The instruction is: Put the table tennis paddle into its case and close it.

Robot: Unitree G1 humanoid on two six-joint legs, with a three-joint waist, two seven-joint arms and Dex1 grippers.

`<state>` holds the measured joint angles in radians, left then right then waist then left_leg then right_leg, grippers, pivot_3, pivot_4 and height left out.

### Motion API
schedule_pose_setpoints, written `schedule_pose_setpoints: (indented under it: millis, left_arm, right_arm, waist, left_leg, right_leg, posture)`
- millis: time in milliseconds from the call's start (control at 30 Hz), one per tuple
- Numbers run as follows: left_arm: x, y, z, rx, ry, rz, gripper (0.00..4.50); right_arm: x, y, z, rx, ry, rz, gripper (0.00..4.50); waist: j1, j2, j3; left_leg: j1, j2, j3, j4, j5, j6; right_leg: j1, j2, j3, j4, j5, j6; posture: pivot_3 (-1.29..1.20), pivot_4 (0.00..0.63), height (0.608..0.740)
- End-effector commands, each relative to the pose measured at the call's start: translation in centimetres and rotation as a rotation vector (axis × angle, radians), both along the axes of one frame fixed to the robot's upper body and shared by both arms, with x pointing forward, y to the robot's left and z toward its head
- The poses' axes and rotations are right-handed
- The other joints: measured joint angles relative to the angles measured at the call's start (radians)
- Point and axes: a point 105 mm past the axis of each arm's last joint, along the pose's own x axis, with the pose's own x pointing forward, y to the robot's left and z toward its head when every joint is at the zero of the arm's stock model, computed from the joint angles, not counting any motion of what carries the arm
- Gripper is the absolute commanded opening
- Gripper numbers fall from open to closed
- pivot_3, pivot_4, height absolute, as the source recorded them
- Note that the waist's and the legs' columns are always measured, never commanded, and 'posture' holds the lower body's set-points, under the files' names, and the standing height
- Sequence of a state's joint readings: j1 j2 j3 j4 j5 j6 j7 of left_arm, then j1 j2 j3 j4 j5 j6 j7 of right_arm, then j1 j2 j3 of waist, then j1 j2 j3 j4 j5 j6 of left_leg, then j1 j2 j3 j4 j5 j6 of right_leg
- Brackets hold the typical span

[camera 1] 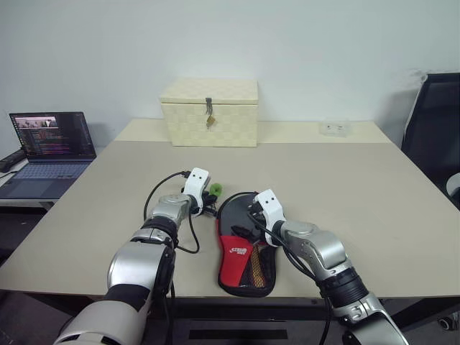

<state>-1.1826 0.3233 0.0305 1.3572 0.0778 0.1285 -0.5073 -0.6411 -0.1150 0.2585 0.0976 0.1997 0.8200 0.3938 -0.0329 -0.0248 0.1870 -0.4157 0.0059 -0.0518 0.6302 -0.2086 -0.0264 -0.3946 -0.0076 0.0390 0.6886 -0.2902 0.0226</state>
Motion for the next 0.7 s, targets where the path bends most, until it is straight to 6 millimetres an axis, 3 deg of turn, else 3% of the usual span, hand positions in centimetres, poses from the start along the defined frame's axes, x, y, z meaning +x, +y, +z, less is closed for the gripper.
schedule_pose_setpoints:
  millis: [33,433,700]
  left_arm:
    - [1.3,-1.1,4.1,0.094,-0.149,-0.014,0.07]
    - [1.7,-8.0,7.7,0.384,-0.346,-0.216,0.07]
    - [0.9,-12.7,8.6,0.482,-0.455,-0.352,0.07]
  right_arm:
    - [-1.6,-0.8,-3.9,-0.089,0.123,0.004,4.50]
    - [-5.8,-1.6,-6.9,-0.170,0.183,0.044,4.50]
    - [-6.9,-1.4,-7.8,-0.177,0.200,0.042,4.50]
  waist:
    - [0.000,0.000,0.000]
    - [0.001,-0.004,-0.004]
    - [0.002,-0.005,-0.005]
  left_leg:
    - [0.000,0.000,0.000,0.000,0.000,0.000]
    - [0.001,-0.001,0.000,0.000,0.000,0.000]
    - [0.002,-0.001,-0.002,0.000,0.000,0.000]
  right_leg:
    - [0.000,0.000,0.000,0.000,0.000,0.000]
    - [0.001,0.000,0.000,0.000,0.000,0.001]
    - [0.005,0.000,-0.001,-0.003,-0.003,0.004]
  posture:
    - [0.00,0.150,0.740]
    - [0.00,0.150,0.740]
    - [0.00,0.150,0.740]
